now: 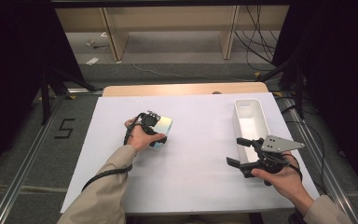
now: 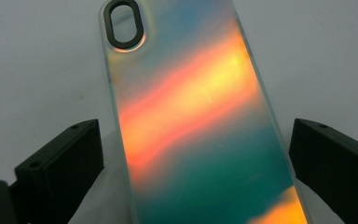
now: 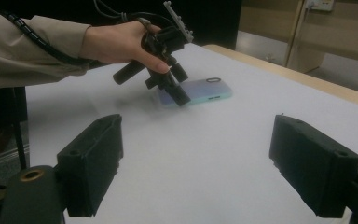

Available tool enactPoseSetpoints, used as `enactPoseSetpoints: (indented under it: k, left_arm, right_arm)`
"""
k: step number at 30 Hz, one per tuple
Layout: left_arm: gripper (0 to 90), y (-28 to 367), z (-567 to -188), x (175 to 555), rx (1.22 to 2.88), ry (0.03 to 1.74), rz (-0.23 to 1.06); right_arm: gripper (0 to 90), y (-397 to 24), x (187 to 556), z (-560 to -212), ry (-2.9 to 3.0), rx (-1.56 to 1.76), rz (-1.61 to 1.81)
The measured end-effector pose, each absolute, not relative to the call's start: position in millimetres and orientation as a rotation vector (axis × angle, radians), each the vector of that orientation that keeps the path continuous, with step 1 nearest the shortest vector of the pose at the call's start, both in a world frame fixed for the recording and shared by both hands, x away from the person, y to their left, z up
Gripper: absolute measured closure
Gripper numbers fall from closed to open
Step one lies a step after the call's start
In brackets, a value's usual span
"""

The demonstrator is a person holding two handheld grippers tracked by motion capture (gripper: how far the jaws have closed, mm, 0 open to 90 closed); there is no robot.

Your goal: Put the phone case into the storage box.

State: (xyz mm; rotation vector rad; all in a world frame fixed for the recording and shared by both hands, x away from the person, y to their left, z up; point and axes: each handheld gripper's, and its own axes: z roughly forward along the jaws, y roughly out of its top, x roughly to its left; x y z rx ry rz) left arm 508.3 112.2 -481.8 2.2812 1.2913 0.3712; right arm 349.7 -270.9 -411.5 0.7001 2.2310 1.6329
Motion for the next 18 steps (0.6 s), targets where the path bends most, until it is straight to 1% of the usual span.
enactPoseSetpoints:
  k: [18]
  left_arm:
    - [7.9,108.2,-480.2,510.6,2.276,1.409,0.317]
  right_arm:
    - [18.2,-270.2,349.9,-412.5,2.240,0.700,1.629]
